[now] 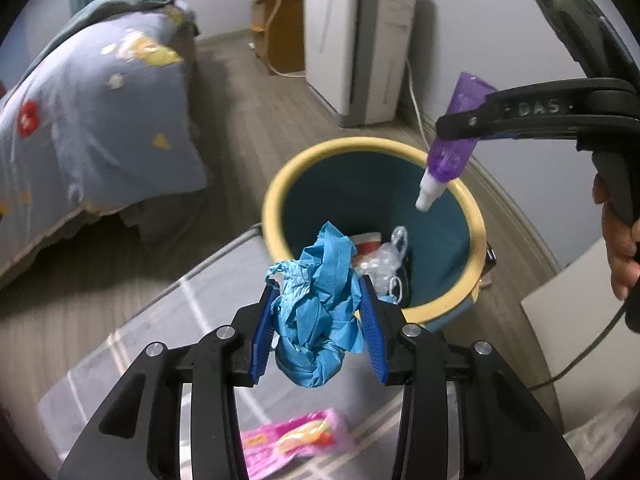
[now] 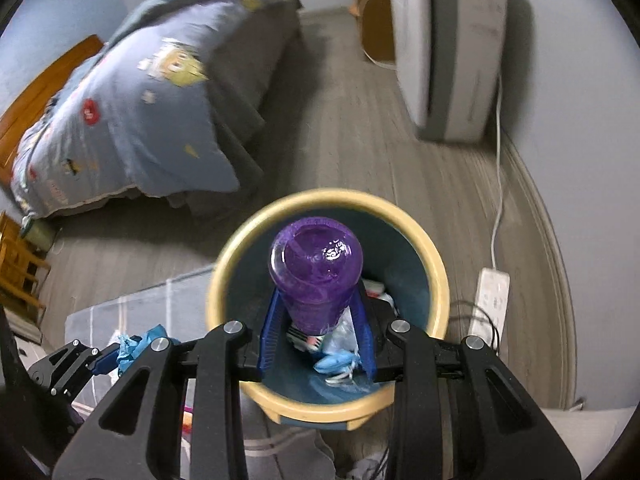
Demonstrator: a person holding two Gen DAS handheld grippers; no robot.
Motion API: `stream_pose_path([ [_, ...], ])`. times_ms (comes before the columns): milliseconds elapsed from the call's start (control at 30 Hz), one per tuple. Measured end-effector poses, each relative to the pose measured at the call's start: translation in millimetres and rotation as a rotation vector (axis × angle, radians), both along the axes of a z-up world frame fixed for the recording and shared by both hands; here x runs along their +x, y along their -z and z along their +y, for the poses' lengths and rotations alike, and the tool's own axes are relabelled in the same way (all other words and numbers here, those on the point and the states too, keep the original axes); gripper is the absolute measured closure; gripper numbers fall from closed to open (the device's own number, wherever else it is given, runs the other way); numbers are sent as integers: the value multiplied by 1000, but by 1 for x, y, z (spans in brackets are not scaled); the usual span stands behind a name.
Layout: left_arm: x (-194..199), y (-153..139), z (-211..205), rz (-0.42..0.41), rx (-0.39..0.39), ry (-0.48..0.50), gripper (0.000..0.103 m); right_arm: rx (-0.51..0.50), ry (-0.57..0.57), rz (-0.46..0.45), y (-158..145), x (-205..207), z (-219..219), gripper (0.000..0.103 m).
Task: Collect trash
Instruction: 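Carry the purple bottle and blue glove over the bin and open both grippers, then move both tools back from the bin to the cushion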
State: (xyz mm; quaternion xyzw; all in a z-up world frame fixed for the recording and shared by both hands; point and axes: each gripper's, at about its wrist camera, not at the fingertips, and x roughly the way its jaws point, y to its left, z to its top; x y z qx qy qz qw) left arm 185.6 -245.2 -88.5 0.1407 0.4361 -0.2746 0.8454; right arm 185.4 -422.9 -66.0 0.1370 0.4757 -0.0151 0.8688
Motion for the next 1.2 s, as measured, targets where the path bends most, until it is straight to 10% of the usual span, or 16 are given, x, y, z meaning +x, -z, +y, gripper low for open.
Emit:
stream_pose_path([
  [267,12,16,-37,-24,10,40,49,61,19,77,35,4,-15,67],
  [333,13,15,-37,-44,-6,25,37,60,35,63,33,3,-18,43],
  [567,8,9,-24,-71,-18,-8,12,74,44,13,22,1,-18,10],
  [1200,-51,-47,140,-93,-22,-339,7,-70,-149,-69,-19,-13,71,6],
])
